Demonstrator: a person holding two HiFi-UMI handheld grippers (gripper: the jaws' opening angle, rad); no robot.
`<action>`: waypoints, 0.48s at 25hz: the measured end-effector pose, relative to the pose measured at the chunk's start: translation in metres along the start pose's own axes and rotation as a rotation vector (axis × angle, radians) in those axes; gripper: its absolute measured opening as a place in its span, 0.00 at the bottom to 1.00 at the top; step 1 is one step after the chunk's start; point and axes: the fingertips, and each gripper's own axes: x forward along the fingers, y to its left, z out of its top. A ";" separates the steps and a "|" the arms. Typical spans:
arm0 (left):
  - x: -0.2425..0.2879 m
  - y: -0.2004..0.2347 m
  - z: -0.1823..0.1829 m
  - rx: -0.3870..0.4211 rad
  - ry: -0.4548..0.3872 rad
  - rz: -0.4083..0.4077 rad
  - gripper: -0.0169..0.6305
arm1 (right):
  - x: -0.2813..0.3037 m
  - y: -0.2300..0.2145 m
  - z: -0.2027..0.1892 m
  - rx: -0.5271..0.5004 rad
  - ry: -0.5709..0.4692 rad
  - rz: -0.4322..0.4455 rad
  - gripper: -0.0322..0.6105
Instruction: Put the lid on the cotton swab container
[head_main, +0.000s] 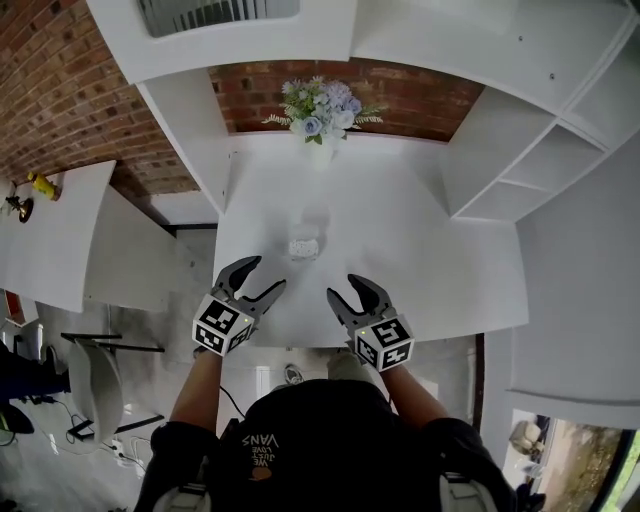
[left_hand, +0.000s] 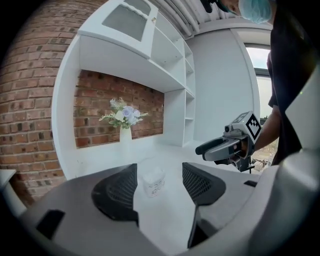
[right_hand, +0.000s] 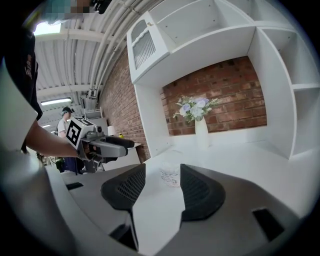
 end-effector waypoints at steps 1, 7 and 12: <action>0.005 0.003 0.001 0.011 0.009 -0.001 0.43 | 0.005 -0.003 -0.001 -0.004 0.009 0.014 0.35; 0.033 0.019 -0.002 0.054 0.072 -0.037 0.45 | 0.033 -0.014 -0.011 -0.043 0.078 0.096 0.35; 0.060 0.027 -0.004 0.094 0.108 -0.082 0.47 | 0.053 -0.028 -0.026 -0.089 0.137 0.135 0.35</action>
